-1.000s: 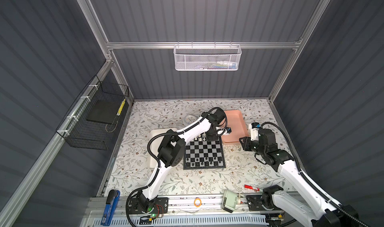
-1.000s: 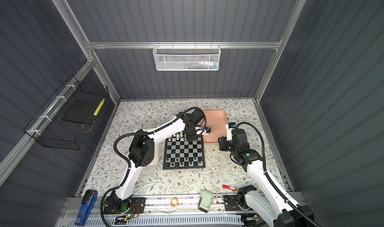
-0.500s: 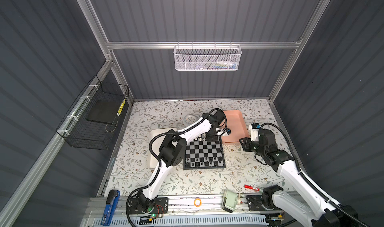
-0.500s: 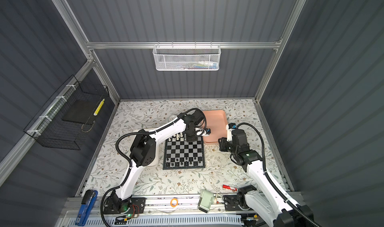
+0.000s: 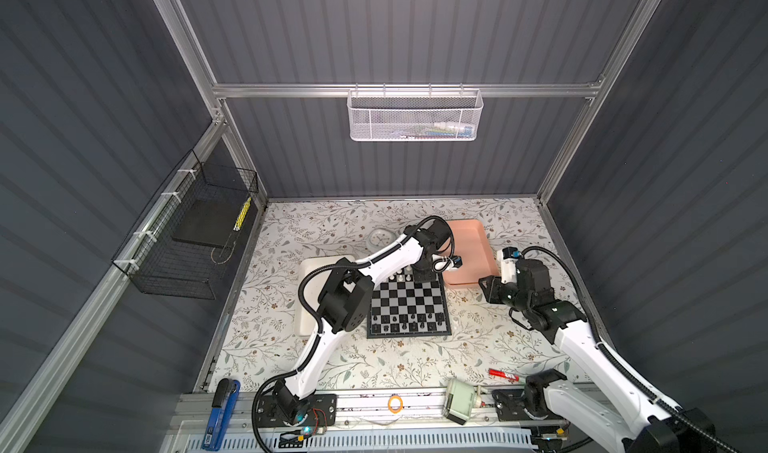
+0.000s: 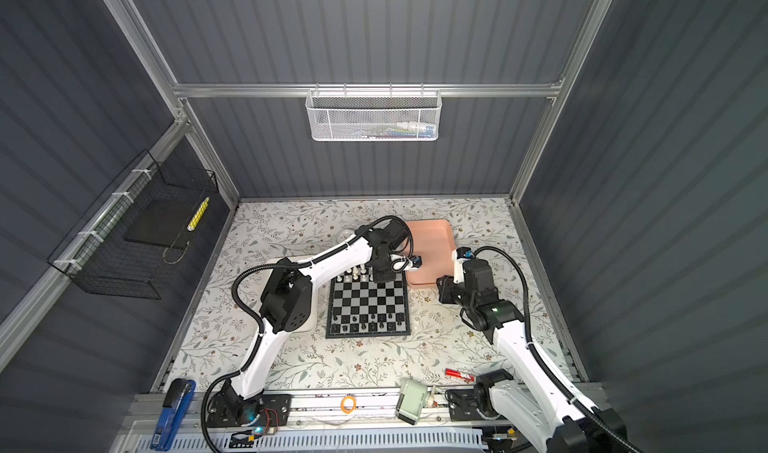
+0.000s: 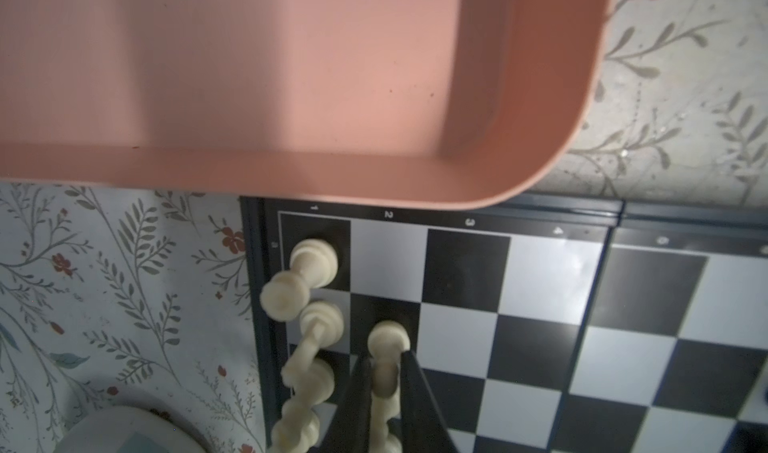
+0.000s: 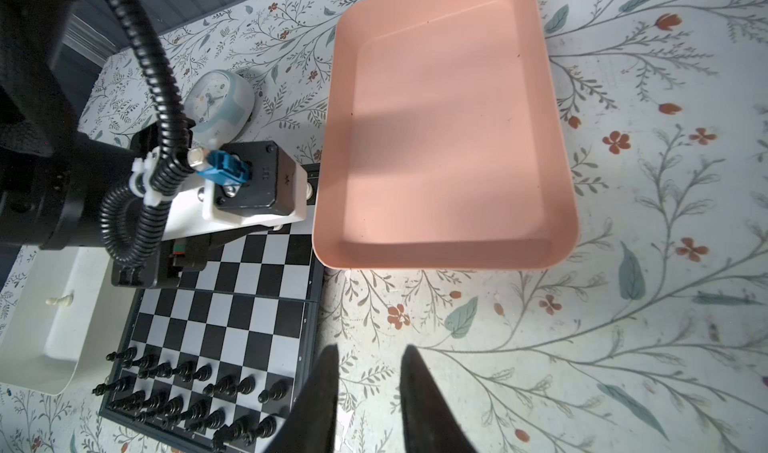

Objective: Set up the chess pieces on the board
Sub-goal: 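Lower the white pawn onto the far-row square beside placed pawns, open left gripper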

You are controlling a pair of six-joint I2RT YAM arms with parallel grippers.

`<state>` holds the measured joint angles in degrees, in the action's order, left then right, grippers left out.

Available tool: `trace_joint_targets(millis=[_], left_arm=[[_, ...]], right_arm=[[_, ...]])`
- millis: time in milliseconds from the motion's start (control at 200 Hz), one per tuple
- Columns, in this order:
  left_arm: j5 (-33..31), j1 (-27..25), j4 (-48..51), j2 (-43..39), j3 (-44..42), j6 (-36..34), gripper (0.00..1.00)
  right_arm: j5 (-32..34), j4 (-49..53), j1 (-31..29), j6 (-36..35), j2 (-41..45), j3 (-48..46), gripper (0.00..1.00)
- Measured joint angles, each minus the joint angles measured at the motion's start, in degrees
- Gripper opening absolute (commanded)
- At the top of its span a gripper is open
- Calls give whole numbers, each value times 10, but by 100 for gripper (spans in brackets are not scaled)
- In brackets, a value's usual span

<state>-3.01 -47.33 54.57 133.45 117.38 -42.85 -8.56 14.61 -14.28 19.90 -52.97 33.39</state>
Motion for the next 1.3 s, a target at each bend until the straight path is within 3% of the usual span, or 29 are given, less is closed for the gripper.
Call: trace_joint_targets(millis=[1301], left_arm=[[-5,0,-2,0,0,-2,27]], right_arm=[[0,-4,0,0,0,-2,29]])
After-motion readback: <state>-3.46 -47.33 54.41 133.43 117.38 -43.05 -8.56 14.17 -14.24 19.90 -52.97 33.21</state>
